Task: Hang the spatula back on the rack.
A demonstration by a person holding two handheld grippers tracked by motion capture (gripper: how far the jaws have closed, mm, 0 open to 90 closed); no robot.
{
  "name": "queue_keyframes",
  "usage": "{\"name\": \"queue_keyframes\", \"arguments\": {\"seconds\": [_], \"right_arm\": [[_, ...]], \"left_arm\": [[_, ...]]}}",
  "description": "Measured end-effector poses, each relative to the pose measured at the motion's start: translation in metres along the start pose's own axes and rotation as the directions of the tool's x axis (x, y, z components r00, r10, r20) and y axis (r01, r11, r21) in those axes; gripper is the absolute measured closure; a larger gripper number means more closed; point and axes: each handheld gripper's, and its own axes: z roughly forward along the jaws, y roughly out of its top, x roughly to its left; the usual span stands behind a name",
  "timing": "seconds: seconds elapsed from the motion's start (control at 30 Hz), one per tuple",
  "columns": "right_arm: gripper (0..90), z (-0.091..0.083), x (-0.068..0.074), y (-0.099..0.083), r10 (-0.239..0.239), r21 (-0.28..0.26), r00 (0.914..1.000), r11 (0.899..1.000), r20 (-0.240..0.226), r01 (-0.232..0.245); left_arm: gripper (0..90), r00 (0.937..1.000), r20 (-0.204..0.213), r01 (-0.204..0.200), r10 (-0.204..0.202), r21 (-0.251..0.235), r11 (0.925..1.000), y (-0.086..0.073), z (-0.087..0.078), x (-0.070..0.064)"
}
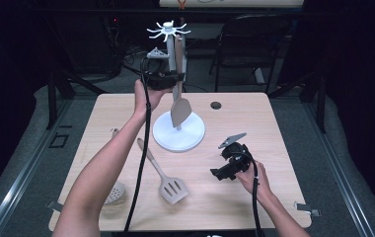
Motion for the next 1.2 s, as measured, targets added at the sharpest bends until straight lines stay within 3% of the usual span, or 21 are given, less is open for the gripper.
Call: {"name": "queue_keyframes", "arguments": {"seconds": [0.23,0.4,0.6,1.0,1.2], "right_arm": [[3.4,-0.002,0.001,0.001,-0.008,-0.005,0.9999,1.0,-0.011,0.008],[3.4,-0.002,0.0,0.001,-0.007,-0.002,0.9999,1.0,-0.012,0.007],[3.4,-0.003,0.002,0.001,-0.009,-0.003,0.9999,1.0,-0.009,0.009],[3.5,-0.003,-0.001,0.0,-0.01,-0.001,0.9999,1.0,-0.004,0.01],[3.6,-0.002,0.001,0.002,-0.017,0.01,0.9998,1.0,-0.005,0.017]], "left_arm": [[60.3,0.9995,0.024,-0.019,0.018,0.017,0.9997,0.002,-0.013,-0.002],[57.1,0.999,0.041,-0.021,0.021,0.014,0.9997,-0.004,-0.024,0.001],[66.9,0.9987,0.042,-0.03,0.03,-0.008,0.9995,-0.003,-0.04,0.006],[86.0,0.997,-0.015,-0.077,0.076,-0.048,0.9958,0.019,-0.065,0.01],[90.0,0.9954,-0.041,-0.089,0.087,-0.057,0.9943,0.026,-0.072,0.01]]}}
